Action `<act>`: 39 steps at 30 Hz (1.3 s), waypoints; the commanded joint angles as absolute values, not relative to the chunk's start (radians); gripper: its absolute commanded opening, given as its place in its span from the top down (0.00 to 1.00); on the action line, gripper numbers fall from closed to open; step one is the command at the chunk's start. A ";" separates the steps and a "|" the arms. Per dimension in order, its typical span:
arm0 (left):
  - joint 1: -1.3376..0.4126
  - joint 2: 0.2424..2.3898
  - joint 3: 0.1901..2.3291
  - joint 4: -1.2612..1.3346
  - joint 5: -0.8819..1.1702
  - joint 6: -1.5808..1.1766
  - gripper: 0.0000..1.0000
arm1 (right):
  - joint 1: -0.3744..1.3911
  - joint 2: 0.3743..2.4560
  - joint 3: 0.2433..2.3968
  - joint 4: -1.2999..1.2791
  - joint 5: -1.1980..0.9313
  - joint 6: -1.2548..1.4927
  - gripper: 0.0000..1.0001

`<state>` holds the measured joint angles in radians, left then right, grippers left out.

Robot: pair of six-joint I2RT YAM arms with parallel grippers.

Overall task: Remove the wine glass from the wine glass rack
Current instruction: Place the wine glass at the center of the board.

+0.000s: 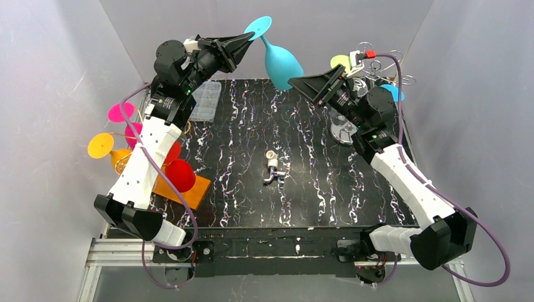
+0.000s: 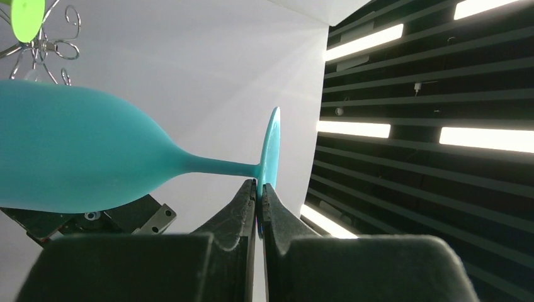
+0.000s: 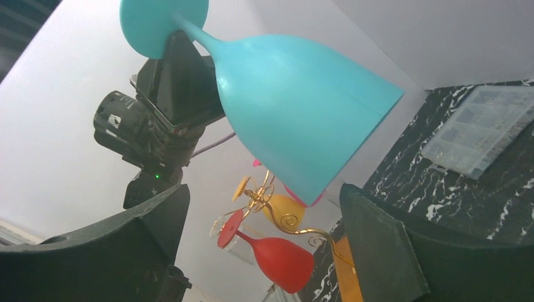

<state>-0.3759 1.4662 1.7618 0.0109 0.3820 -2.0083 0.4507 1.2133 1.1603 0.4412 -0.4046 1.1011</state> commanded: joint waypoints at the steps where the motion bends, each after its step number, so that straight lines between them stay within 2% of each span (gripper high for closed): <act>1: -0.375 1.434 1.796 0.056 0.409 -2.049 1.00 | 0.445 1.236 1.136 0.702 -0.419 1.168 0.02; 5: -0.380 1.416 1.789 0.058 0.411 -2.063 1.00 | 0.446 1.270 1.113 0.906 -0.418 1.252 0.06; 10: -0.390 1.404 1.781 0.063 0.410 -2.081 1.00 | 0.449 1.311 1.105 1.102 -0.403 1.334 0.26; 16: -0.428 1.410 1.786 0.076 0.403 -2.098 1.00 | 0.471 1.352 1.112 1.238 -0.380 1.379 0.38; 21: -0.440 1.399 1.767 0.090 0.401 -2.098 1.00 | 0.487 1.368 1.129 1.277 -0.364 1.389 0.60; 24: -0.442 1.378 1.738 0.091 0.387 -2.084 1.00 | 0.491 1.365 1.138 1.255 -0.358 1.369 0.77; 26: -0.442 1.358 1.710 0.090 0.370 -2.069 0.92 | 0.491 1.357 1.141 1.234 -0.355 1.354 0.89; 28: -0.442 1.342 1.687 0.090 0.359 -2.047 0.79 | 0.492 1.345 1.141 1.204 -0.350 1.336 0.99; 31: -0.442 1.336 1.674 0.090 0.362 -2.002 0.48 | 0.492 1.321 1.138 1.152 -0.337 1.304 0.99; 34: -0.442 1.332 1.668 0.088 0.372 -1.942 0.22 | 0.492 1.293 1.140 1.078 -0.322 1.257 0.99; 37: -0.443 1.305 1.661 0.025 0.366 -1.827 0.05 | 0.491 1.250 1.167 0.903 -0.295 1.172 0.99; 39: -0.440 1.279 1.674 -0.080 0.359 -1.723 0.02 | 0.491 1.216 1.205 0.720 -0.261 1.083 0.99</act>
<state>-0.4389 1.3663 1.6665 0.0360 0.3523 -1.9221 0.4915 1.3037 1.1091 0.9806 -0.3332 1.2537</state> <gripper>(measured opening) 0.960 0.054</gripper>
